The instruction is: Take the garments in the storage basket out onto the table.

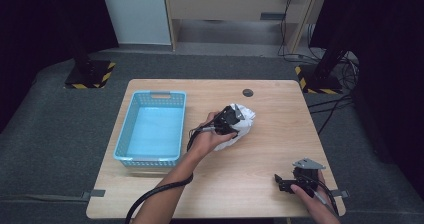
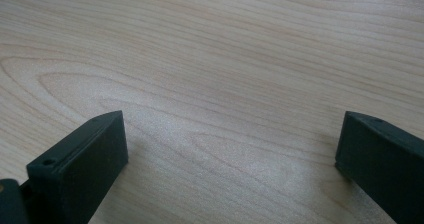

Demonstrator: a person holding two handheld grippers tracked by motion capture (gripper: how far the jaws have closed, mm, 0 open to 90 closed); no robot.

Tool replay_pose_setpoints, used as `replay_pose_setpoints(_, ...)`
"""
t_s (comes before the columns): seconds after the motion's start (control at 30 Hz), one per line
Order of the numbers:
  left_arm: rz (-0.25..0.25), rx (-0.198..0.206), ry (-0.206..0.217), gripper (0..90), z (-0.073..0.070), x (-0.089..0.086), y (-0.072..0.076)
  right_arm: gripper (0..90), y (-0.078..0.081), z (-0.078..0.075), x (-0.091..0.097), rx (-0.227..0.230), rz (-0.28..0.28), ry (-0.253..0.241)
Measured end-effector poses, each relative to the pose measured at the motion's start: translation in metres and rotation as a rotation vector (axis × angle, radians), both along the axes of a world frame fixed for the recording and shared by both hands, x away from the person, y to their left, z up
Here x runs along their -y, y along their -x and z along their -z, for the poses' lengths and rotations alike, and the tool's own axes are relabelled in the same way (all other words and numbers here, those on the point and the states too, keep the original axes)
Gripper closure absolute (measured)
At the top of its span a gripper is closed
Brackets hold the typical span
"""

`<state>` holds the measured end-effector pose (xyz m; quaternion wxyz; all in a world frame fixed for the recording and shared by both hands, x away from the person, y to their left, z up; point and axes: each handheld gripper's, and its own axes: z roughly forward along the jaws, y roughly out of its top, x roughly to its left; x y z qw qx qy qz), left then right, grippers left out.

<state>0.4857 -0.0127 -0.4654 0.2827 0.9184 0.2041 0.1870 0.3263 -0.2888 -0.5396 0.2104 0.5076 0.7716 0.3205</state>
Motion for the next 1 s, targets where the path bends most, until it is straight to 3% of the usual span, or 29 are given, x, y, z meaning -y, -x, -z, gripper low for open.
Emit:
replay_pose_setpoints(0.3,-0.025,-0.006,-0.015,50.5,0.009,0.0,-0.005,0.2,0.0,0.0,0.0,-0.001,0.0,-0.001)
replay_pose_setpoints(1.0,-0.033,-0.014,-0.035,49.2,0.023,0.01,-0.005,0.2,0.0,0.0,0.0,0.0,0.0,0.0)
